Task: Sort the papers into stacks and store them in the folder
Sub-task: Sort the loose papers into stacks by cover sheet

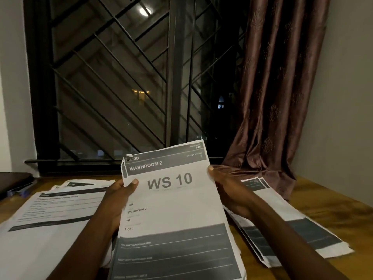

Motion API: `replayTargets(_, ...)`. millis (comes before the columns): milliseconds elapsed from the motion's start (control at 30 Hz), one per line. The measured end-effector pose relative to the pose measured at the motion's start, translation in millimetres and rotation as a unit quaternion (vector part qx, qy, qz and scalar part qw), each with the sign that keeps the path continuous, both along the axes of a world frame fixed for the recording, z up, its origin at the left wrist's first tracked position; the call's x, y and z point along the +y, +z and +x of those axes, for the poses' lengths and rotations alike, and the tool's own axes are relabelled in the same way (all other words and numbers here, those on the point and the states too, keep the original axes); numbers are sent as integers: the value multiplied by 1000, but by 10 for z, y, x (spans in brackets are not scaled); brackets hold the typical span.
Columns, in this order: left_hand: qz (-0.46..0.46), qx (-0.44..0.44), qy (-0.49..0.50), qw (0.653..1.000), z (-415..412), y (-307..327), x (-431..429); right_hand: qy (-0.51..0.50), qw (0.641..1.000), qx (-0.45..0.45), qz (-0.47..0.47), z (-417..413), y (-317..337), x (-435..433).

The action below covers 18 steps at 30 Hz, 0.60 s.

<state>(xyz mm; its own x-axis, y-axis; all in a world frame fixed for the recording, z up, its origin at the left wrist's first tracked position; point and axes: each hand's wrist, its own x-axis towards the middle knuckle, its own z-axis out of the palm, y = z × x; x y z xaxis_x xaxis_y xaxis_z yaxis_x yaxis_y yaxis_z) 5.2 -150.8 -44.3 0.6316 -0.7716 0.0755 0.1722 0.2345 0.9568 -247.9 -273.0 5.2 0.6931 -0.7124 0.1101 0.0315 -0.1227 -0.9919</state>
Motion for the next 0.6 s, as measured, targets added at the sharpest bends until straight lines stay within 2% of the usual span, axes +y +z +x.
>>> replayTargets(33,2,6,-6,1000,28,-12,-4,11,1000,-1,19,16,-26,44)
replayTargets(100,14,10,-21,1000,35,-12,1,13,1000,8,1,31,-99,94)
replayTargets(300,44,-65,-13,997,51,-5,-17,-90,987,1,-135,52,-118,243)
replayTargets(400,45,-69,-4,997,90,-6,27,-156,976,-46,-143,19,-103,138)
replayTargets(500,47,-57,-11,997,131,-19,24,-136,974,-39,-177,-15,-160,51)
replayTargets(600,70,-83,-19,994,131,-23,-11,-111,983,-27,-146,28,-257,4)
